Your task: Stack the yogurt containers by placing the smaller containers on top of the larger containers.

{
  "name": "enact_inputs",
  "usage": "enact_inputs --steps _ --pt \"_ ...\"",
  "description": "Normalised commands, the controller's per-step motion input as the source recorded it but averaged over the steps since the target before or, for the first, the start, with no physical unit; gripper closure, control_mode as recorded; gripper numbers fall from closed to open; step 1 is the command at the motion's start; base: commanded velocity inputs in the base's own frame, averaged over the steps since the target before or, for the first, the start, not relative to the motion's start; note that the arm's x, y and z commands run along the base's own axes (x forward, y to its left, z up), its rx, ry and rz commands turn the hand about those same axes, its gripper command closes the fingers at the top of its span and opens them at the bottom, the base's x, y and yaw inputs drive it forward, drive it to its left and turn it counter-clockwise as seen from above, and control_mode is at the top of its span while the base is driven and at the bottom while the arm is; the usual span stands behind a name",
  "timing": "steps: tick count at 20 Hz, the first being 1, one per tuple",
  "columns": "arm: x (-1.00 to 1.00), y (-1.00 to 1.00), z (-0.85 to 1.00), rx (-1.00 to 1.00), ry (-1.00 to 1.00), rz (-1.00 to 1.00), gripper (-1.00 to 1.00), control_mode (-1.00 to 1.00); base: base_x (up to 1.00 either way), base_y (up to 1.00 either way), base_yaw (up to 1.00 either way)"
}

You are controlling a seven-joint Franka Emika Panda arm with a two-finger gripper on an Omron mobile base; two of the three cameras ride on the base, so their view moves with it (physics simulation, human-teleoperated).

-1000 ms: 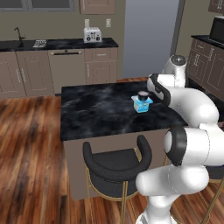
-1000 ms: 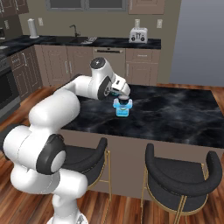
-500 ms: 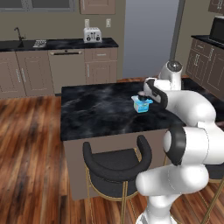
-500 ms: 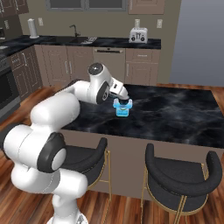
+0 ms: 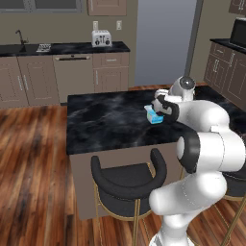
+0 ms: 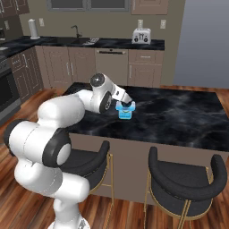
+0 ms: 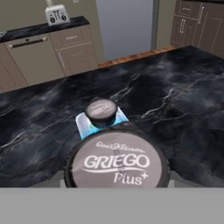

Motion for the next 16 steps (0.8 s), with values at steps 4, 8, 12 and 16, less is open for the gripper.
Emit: enact_inputs --steps 4,8,12,16 --pt "0.28 0.0 -0.03 0.0 -0.01 0.0 1.0 -1.0 0.0 0.0 0.0" --pt "0.19 0.0 0.0 0.0 0.0 0.0 1.0 -1.0 0.0 0.0 0.0" --pt "0.15 0.0 0.0 0.0 0.0 0.0 1.0 -1.0 0.0 0.0 0.0" --pt "0.12 0.0 0.0 0.0 0.0 0.0 1.0 -1.0 0.0 0.0 0.0"
